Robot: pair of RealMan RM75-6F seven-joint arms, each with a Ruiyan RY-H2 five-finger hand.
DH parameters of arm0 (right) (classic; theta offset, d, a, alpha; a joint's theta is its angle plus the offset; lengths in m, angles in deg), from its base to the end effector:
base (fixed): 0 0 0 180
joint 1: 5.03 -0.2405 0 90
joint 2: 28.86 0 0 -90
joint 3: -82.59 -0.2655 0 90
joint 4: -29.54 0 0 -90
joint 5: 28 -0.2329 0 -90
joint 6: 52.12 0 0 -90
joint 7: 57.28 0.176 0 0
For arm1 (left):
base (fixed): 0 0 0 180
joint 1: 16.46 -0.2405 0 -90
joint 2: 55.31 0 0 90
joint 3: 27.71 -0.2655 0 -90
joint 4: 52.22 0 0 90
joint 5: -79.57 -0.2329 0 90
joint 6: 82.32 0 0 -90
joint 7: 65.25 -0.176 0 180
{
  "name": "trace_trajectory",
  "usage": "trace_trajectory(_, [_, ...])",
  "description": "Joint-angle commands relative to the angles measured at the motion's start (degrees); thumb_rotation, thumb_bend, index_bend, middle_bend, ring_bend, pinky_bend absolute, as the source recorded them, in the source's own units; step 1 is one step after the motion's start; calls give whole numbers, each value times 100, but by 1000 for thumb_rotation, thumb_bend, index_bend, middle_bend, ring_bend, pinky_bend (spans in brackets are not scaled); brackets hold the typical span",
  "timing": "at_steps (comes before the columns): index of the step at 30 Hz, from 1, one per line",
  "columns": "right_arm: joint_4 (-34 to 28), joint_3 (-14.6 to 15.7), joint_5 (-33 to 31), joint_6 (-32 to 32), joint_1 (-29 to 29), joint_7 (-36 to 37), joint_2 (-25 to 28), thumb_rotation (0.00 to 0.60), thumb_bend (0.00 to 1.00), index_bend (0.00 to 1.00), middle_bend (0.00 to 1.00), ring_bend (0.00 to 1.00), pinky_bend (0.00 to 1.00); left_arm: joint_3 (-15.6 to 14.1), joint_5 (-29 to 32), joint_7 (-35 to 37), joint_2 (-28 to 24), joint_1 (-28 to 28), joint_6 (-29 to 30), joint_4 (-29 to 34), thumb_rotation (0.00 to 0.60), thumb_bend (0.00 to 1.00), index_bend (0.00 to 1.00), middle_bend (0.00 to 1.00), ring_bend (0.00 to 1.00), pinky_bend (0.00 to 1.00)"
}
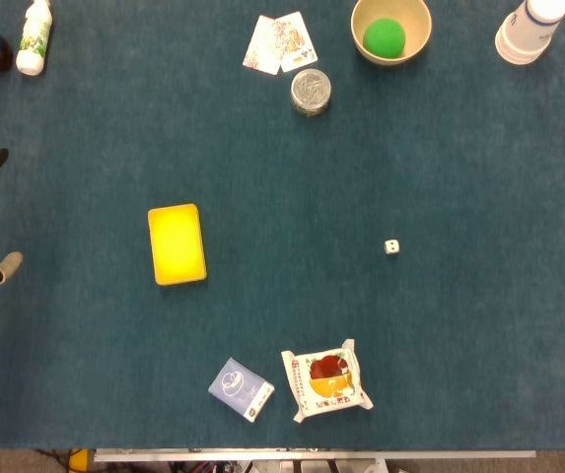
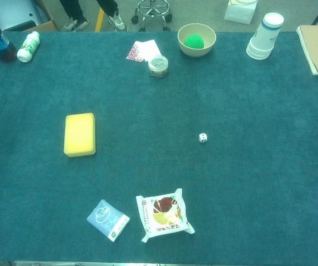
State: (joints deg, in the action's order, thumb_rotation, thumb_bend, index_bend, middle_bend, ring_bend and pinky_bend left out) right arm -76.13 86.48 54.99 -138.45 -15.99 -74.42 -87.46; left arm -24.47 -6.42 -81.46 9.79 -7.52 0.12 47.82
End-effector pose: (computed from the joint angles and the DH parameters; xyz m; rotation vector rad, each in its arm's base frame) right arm -0.2835 -0.2154 0.1400 1.5164 -0.7990 0.7613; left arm -0.2809 0.2346 0.1172 -1.5090 -0.7794 -0.8447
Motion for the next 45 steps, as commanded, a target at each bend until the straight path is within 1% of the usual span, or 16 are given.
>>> trace_trajectory(1, [114,-55,-19,126,-6,94,-78,600,1000,206,310,261,596,-26,16,-1,-31,-44,45,14,600,0,79,0,0,41])
trace_trajectory(6, [294,-127,-27,439,-80,214,-203,600,1000,206,310,261,596,-57,75,14,-91,-166,189,62,600,0,79,0,0,42])
trace_trajectory(14, [427,-249,-3,779,-202,437,-208,600,1000,206,316,261,596,-32,126,-122,-86,-177,220,143,600,0,79,0,0,42])
trace_trajectory(21, [382,-230,79,1031,-260,298,-234,600,1000,206,322,261,596,-70,99,-42,-103,-187,201,71,600,0,79,0,0,42])
trace_trajectory(25, [327,-285,78,1345,-439,198,-251,600,1000,206,359,261,596,-71,175,61,-81,-203,172,-26,600,0,79,0,0,42])
trace_trajectory(27, [294,-326,82,1535,-569,103,-274,600,1000,206,395,281,598,-74,192,84,-73,-204,155,-58,600,0,79,0,0,43])
trace_trajectory(29, [247,-389,84,1778,-751,-41,-318,600,1000,211,459,342,616,-74,199,108,-57,-204,149,-89,600,0,79,0,0,43])
trace_trajectory(30, [216,-429,83,1925,-864,-119,-351,600,1000,230,505,388,634,-72,202,120,-45,-204,149,-107,600,0,79,0,0,43])
trace_trajectory(32, [178,-490,54,2166,-1042,-226,-405,600,1000,302,608,488,679,-81,196,136,-30,-204,140,-121,600,0,79,0,0,42])
trace_trajectory(33, [169,-534,26,2324,-1163,-305,-455,600,1000,320,646,524,697,-84,203,150,-24,-200,124,-134,600,0,79,0,0,42])
trace_trajectory(35, [153,-597,-64,2576,-1343,-424,-543,600,1000,362,780,649,781,-84,208,169,-11,-191,104,-162,600,0,79,0,0,42])
trace_trajectory(36, [157,-632,-129,2751,-1464,-492,-605,600,1000,380,823,688,813,-85,202,179,-1,-189,102,-176,600,0,79,0,0,42])
trace_trajectory(41, [226,-754,-486,3302,-1893,-1000,-920,600,1000,415,958,808,931,-88,188,237,5,-196,115,-213,600,0,79,0,0,42])
trace_trajectory(43, [146,-791,-787,3614,-2093,-1178,-1018,600,1000,418,993,854,974,-84,191,259,-12,-197,116,-217,600,0,80,0,0,42])
trace_trajectory(45, [90,-820,-1086,3909,-2308,-1352,-1100,600,1000,418,1000,890,997,-81,197,281,-19,-189,98,-225,600,0,80,0,0,42])
